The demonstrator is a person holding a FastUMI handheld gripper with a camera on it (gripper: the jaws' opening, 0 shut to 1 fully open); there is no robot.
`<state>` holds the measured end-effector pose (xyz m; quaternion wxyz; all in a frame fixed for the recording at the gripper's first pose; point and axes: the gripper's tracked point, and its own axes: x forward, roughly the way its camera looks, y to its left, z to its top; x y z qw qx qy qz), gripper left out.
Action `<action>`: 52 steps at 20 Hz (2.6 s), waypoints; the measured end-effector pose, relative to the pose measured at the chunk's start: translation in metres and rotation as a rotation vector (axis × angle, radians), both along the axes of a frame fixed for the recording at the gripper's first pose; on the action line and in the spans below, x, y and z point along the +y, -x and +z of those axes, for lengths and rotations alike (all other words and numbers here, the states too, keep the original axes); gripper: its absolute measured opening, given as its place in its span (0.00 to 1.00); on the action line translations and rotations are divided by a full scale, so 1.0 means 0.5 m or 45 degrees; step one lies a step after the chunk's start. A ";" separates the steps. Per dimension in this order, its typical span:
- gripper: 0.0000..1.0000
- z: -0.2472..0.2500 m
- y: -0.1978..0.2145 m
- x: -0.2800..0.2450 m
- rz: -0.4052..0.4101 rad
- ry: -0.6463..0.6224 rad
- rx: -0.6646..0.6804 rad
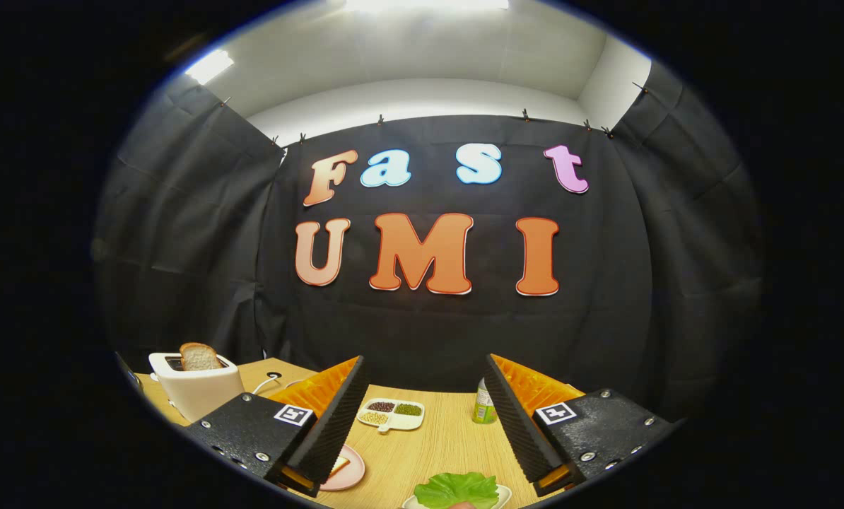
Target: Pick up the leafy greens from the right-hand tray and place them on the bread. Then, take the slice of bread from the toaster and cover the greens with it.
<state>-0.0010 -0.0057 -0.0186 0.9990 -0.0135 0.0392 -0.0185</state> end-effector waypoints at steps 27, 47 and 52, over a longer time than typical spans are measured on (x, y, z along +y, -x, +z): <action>0.97 -0.457 0.087 -0.057 0.328 -0.026 1.178; 0.88 -0.613 0.111 -0.092 0.306 0.116 1.483; 0.65 -0.614 0.104 -0.094 0.270 0.025 1.496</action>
